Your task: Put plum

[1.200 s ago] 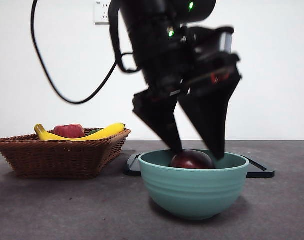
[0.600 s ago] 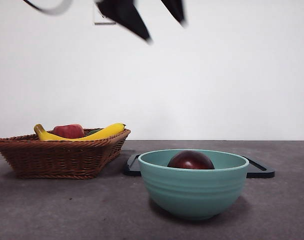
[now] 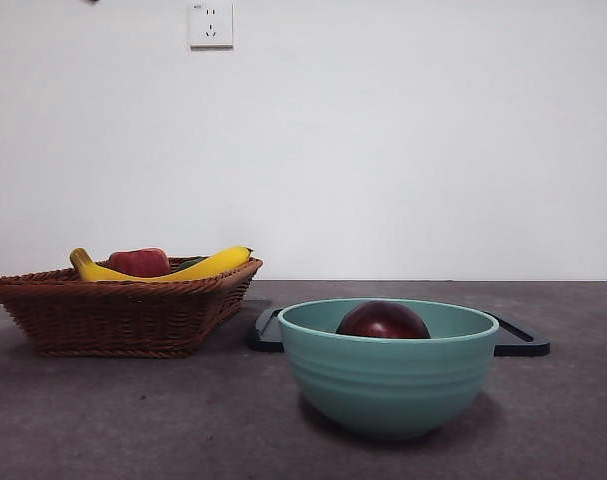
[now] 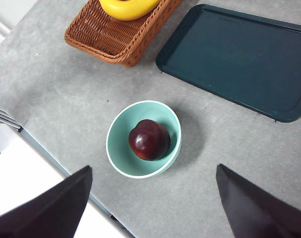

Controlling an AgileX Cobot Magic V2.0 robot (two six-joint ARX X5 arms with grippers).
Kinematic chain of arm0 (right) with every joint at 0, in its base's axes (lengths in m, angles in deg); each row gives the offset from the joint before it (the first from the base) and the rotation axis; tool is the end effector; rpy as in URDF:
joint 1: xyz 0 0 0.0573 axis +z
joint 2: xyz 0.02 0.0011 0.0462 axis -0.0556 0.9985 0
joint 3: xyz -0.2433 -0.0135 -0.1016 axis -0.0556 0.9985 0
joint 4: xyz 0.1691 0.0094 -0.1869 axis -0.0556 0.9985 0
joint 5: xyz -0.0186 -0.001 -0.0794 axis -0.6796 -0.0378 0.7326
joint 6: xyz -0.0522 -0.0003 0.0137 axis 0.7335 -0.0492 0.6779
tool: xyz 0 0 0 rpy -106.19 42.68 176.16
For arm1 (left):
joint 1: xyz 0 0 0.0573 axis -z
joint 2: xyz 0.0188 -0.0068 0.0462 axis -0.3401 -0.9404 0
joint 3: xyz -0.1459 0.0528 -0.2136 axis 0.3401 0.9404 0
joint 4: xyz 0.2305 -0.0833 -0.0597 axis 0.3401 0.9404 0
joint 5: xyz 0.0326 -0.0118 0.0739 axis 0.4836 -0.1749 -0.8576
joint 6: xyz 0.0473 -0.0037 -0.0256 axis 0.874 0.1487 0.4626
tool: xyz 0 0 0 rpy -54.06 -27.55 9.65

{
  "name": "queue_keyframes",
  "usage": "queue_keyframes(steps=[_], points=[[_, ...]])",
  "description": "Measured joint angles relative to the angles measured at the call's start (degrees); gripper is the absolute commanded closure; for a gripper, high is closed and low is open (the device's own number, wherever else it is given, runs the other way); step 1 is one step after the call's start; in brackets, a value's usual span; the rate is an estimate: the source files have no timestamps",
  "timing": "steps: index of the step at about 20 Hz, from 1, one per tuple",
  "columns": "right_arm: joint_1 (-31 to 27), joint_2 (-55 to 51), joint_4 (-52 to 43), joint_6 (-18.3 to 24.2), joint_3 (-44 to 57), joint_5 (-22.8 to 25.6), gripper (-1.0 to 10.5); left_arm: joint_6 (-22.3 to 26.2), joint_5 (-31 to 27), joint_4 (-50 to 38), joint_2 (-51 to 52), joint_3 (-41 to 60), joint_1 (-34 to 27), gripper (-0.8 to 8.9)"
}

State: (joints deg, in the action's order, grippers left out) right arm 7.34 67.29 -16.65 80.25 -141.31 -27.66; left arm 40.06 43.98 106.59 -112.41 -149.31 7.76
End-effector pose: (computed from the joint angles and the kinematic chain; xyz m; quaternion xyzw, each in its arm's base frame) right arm 0.1170 0.0378 0.3337 0.0638 0.3818 0.3450 0.8551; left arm 0.1623 -0.0951 0.3682 0.0329 0.3283 -0.3683 0.8692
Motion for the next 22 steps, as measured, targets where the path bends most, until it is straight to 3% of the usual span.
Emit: queue_keyframes(steps=[4,7,16,22], points=[[0.00,0.02,0.00,0.00,0.00,0.00,5.5,-0.85,8.52,0.24,5.79,13.11,0.15,4.10],[0.00,0.02,0.00,0.00,0.00,0.00,5.5,-1.46,11.87,1.36,6.45,17.35,0.26,4.10],[0.00,0.55,0.04,-0.20,0.00,-0.02,5.5,-1.68,12.98,0.00,6.67,17.51,0.24,4.10],[2.99,6.84,-2.08,-1.84,3.74,-0.02,5.5,-1.68,12.98,-0.17,6.67,17.51,0.24,4.10]])
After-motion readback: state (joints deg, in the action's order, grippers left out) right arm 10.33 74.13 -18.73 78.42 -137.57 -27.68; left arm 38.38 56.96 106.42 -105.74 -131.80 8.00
